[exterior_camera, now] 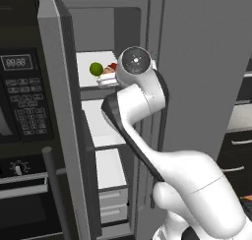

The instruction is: Take the lime, peach, and bell pepper from the freezer and place them in the bowl on the counter.

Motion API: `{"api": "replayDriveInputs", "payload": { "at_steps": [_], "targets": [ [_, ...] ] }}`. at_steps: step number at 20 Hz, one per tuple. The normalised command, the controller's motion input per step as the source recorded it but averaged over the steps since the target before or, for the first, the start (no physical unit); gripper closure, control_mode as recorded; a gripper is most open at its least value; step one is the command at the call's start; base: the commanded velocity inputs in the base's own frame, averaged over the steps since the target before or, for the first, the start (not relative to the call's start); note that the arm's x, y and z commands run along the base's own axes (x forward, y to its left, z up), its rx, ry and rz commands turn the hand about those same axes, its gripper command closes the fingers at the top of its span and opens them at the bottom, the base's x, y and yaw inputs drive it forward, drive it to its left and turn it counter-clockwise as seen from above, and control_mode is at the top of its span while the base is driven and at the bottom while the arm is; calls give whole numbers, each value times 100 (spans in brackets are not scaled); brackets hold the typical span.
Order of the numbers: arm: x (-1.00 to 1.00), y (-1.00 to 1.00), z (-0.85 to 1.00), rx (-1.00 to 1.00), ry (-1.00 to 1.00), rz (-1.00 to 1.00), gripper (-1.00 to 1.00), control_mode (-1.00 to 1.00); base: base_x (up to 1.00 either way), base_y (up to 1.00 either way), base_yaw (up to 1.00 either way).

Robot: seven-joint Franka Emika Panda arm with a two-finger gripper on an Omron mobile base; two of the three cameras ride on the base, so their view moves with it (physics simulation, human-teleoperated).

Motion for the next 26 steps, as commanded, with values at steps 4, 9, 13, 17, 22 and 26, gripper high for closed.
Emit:
{"api": "replayDriveInputs", "payload": {
  "at_steps": [4,9,13,17,22,26],
  "targets": [
    [56,3,0,0,6,-2,-100,-100,0,0,0],
    [35,0,-12,0,8,0,-100,-100,0,0,0],
    [50,0,-12,0,8,0,-100,-100,0,0,0],
    [57,2,-15,0,5,0,-100,-100,0,0,0],
    [62,12,-24,0,3,0,-100,-100,0,0,0],
    [71,24,-21,0,2,0,-100,-100,0,0,0]
  ]
}}
